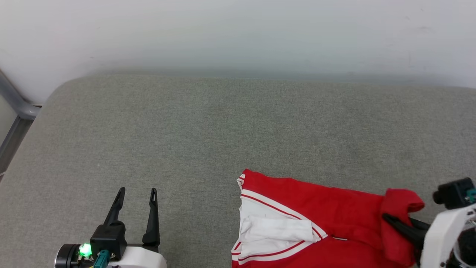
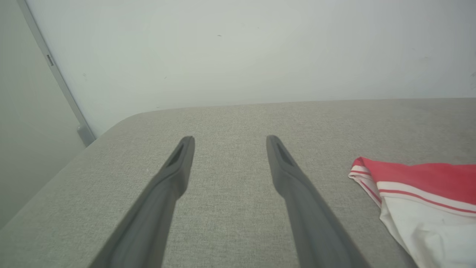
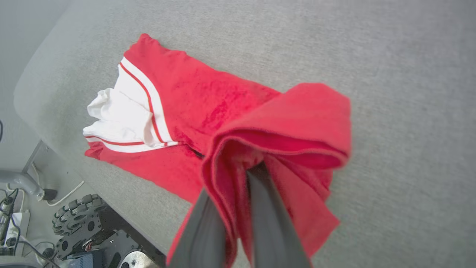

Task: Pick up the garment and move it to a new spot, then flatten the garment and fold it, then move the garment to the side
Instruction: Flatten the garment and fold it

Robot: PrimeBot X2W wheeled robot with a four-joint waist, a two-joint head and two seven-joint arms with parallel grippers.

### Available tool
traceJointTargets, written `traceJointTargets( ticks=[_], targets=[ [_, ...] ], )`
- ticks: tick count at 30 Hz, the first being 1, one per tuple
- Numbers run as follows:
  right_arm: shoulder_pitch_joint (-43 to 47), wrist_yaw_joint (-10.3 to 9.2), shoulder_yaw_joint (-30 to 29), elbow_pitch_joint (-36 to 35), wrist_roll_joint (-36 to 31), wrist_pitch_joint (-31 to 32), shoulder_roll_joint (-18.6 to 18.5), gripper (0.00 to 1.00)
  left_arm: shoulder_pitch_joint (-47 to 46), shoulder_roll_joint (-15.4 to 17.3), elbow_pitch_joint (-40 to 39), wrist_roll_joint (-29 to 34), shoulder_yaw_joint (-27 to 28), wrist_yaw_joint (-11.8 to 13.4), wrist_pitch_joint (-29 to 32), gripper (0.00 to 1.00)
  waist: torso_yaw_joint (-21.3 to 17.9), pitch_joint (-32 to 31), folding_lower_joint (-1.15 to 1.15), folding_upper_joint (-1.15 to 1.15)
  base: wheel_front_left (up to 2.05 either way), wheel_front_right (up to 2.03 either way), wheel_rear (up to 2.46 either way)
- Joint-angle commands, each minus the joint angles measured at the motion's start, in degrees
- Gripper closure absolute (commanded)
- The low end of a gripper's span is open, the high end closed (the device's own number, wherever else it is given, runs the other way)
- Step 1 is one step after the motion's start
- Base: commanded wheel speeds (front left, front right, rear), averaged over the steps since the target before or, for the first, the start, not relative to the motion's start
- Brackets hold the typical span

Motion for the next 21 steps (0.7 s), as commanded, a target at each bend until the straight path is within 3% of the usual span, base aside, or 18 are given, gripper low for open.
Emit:
traceJointTargets(
  ticks=[1,10,21],
  targets=[
    [-1.8,-0.05,0.8,-1.1,-1.3,1.0,1.2,1.00,-0.8,-0.1,0.0,0.4,0.1,-0.3,-0.3,0.00,0.2,0.3,0.00,0.00,0.00,0.00,0.00],
    [-12.7,-0.05,10.6,-2.4,-10.1,8.3,8.3,1.00,-2.9,-1.2,0.3,1.1,-0.2,-1.4,-0.3,0.00,1.7,2.5,0.00,0.00,0.00,0.00,0.00],
    [-27.6,-0.05,24.9,6.1,-12.4,9.1,15.6,1.00,-4.8,-2.1,0.1,1.7,0.1,-2.0,-0.3,0.00,3.2,5.4,0.00,0.00,0.00,0.00,0.00]
  ],
)
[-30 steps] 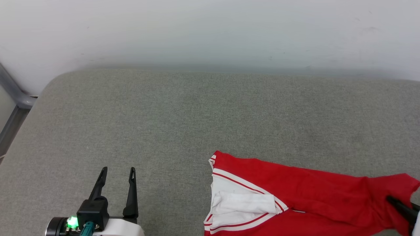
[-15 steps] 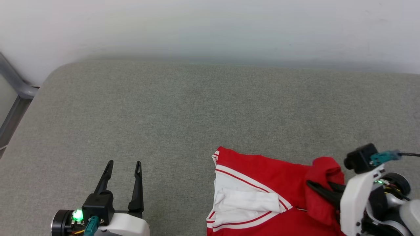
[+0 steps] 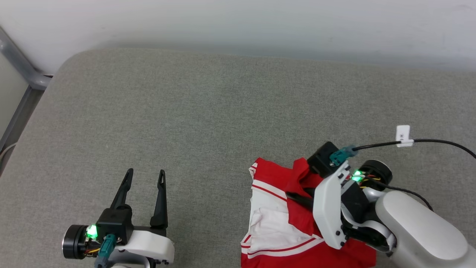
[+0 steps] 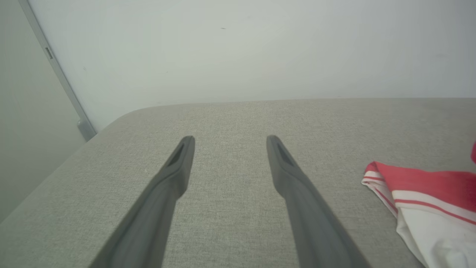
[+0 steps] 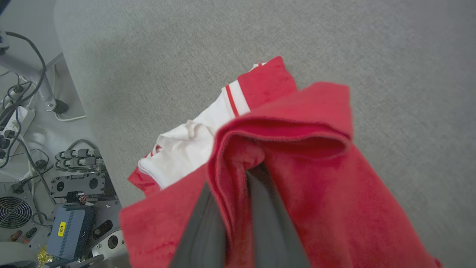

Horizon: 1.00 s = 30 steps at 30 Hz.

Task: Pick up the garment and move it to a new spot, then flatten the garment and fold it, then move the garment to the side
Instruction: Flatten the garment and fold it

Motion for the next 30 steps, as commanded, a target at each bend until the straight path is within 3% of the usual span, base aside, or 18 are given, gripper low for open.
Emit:
traceJointTargets(
  ticks=[1,8,16,17,18,19,20,25,30],
  targets=[
    [-1.8,-0.05,1.4,1.5,0.0,-0.5,1.1,1.00,-0.7,-0.2,-0.1,0.3,0.0,-0.2,-0.3,0.00,0.2,0.5,-0.01,0.00,0.00,0.00,0.00],
    [-6.8,-0.05,9.2,11.2,-0.7,-1.0,4.9,1.00,-2.0,-0.7,0.1,0.5,0.0,-0.5,-0.3,0.00,0.5,2.5,-0.01,0.00,0.00,0.00,0.00],
    [-8.2,-0.08,15.8,19.0,0.1,-5.2,5.6,1.00,-3.1,-0.9,0.6,0.6,0.5,-0.8,-0.3,0.00,0.2,3.4,-0.01,0.00,0.00,0.00,0.00],
    [-8.7,-0.08,16.0,19.2,0.1,-6.5,5.4,0.93,-3.0,-0.9,0.7,0.6,0.6,-0.9,-0.3,0.00,0.0,3.2,-0.01,0.00,0.00,0.00,0.00],
    [-9.3,-0.08,16.0,19.1,0.2,-7.6,5.1,0.59,-2.8,-0.9,0.8,0.7,0.7,-0.9,-0.3,0.00,-0.2,2.8,-0.01,0.00,0.00,0.00,0.00],
    [-9.8,-0.09,15.9,18.8,0.0,-9.1,4.8,0.09,-2.6,-0.9,0.9,0.8,0.9,-1.0,-0.3,0.00,-0.4,2.4,-0.01,0.00,0.00,0.00,0.00],
    [-10.0,-0.08,15.7,18.4,-0.1,-10.6,4.6,0.00,-2.4,-0.9,1.0,0.8,1.0,-1.0,-0.3,0.00,-0.6,1.8,-0.01,0.00,0.00,0.00,0.00],
    [-8.4,-0.06,13.1,14.7,-0.8,-17.8,1.8,0.00,-0.9,-0.8,1.1,1.1,1.7,-1.0,-0.3,0.00,-1.8,-0.9,-0.01,0.00,0.00,0.00,0.00],
    [-5.5,-0.06,6.2,12.7,-3.1,-25.0,-0.5,0.00,0.3,-0.6,0.9,0.9,2.4,-1.1,-0.3,0.00,-3.1,-2.9,-0.01,0.00,0.00,0.00,0.00]
  ],
)
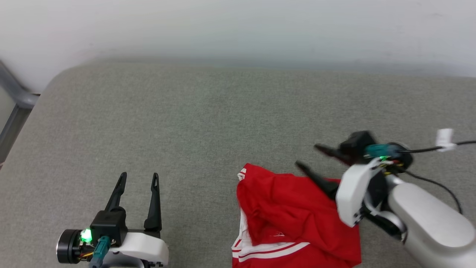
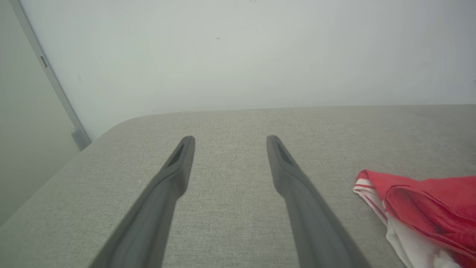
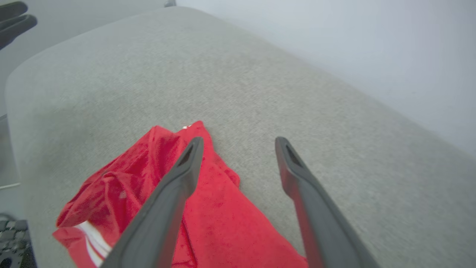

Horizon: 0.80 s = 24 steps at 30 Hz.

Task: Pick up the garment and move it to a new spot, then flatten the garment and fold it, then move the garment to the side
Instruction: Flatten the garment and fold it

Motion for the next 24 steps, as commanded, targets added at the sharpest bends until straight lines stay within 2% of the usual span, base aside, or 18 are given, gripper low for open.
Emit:
traceJointTargets(
  ticks=[1,9,16,19,24],
  targets=[
    [1.0,-0.07,-1.8,-0.2,-0.9,-1.7,-0.3,0.00,0.7,0.2,-0.2,0.0,0.3,-0.1,-0.3,0.00,-1.0,-1.0,0.00,0.00,0.00,0.00,0.00],
    [11.3,-0.06,-22.3,-0.7,-13.5,-14.0,2.4,0.00,2.8,0.3,0.2,0.4,0.8,-0.3,-0.3,0.00,-3.5,-3.8,0.00,0.00,0.00,0.00,0.00],
    [21.9,-0.06,-40.5,-5.8,-25.1,-19.5,9.2,0.00,4.2,0.1,-0.6,0.4,0.9,0.0,-0.3,0.00,-4.9,-5.4,0.00,0.00,0.00,0.00,0.00],
    [26.6,-0.06,-46.3,-9.0,-27.9,-20.4,12.9,0.00,4.6,0.0,-1.2,0.3,0.8,0.1,-0.3,0.00,-5.1,-5.8,0.00,0.00,0.00,0.00,0.00],
    [32.9,-0.06,-51.8,-13.9,-30.3,-21.1,17.9,0.00,5.5,0.0,-2.0,0.3,0.9,0.4,-0.3,0.00,-5.3,-6.4,0.00,0.00,0.00,0.00,0.00]
  ],
)
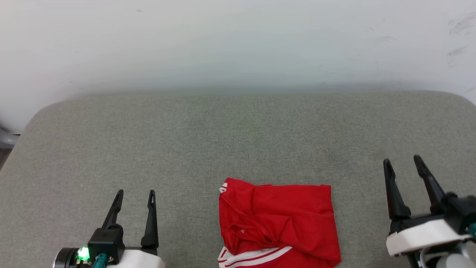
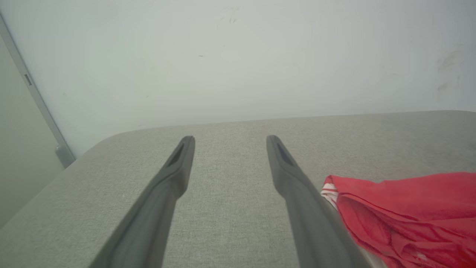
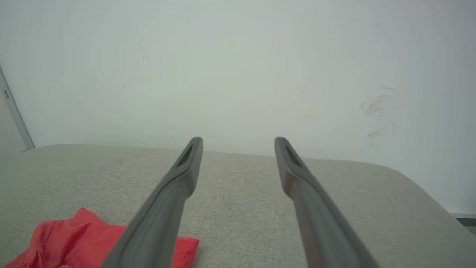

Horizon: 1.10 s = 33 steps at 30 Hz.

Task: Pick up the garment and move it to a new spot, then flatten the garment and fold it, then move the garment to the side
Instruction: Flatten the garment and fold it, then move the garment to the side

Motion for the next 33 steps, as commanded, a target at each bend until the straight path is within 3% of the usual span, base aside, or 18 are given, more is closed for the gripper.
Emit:
traceJointTargets(
  ticks=[1,11,22,33],
  targets=[
    [1.5,-0.05,-0.5,-0.8,-0.3,-0.2,0.9,0.00,0.9,-0.1,-0.2,0.1,0.2,0.2,-0.3,0.00,-0.1,-0.1,0.01,0.00,0.00,0.00,0.00],
    [9.0,-0.05,-2.5,-4.4,-1.1,-0.5,4.8,0.00,3.3,0.0,-1.0,0.1,0.3,0.2,-0.3,0.00,0.5,-0.8,0.01,0.00,0.00,0.00,0.00],
    [13.2,-0.05,-3.2,-4.3,-3.3,-0.6,5.7,0.00,4.0,-0.1,-0.3,0.0,-0.3,0.2,-0.3,0.00,1.6,-1.2,0.01,0.00,0.00,0.00,0.00],
    [11.3,-0.05,-3.2,-4.9,-4.0,-0.6,5.7,0.00,3.4,0.1,0.2,0.0,-0.5,0.0,-0.3,0.00,2.0,-1.3,0.01,0.00,0.00,0.00,0.00]
  ],
)
